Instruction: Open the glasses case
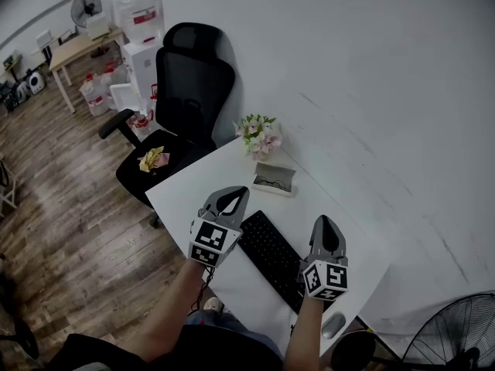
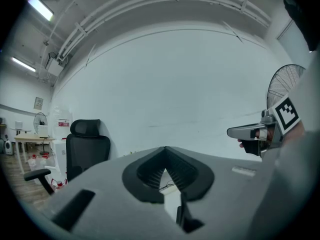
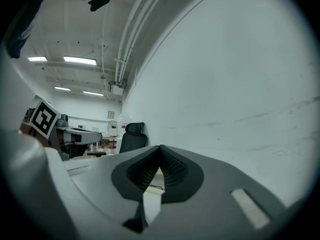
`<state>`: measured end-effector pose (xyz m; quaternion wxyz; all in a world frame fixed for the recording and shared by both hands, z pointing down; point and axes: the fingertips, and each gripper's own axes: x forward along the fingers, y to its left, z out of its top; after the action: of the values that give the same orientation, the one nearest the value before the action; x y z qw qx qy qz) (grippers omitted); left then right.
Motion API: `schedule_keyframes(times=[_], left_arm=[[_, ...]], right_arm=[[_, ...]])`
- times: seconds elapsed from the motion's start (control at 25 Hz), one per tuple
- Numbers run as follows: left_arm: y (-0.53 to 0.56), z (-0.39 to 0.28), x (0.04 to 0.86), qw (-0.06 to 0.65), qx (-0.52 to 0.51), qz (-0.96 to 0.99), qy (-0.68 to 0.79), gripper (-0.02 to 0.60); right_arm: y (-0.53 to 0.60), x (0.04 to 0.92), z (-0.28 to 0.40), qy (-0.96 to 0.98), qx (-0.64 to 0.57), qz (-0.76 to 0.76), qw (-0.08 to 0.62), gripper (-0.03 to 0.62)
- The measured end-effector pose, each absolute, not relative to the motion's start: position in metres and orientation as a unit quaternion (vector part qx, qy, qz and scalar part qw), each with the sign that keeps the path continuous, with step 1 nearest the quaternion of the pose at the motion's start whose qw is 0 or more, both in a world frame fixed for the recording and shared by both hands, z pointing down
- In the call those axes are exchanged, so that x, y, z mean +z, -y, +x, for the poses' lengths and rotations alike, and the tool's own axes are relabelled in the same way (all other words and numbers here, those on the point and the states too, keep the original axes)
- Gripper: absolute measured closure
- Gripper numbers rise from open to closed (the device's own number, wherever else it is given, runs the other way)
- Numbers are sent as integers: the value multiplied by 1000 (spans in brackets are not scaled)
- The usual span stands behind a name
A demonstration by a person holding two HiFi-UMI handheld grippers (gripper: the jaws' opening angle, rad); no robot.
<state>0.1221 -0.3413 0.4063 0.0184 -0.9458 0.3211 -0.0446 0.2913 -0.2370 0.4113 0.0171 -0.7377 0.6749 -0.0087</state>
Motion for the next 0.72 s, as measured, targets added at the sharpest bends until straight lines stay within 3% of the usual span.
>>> schedule_keyframes(times=[0.72], left_arm=[[340,113,409,19,-51,-939,-338,574]], right_arm=[[243,419,281,-689,-22,-724,11,589]])
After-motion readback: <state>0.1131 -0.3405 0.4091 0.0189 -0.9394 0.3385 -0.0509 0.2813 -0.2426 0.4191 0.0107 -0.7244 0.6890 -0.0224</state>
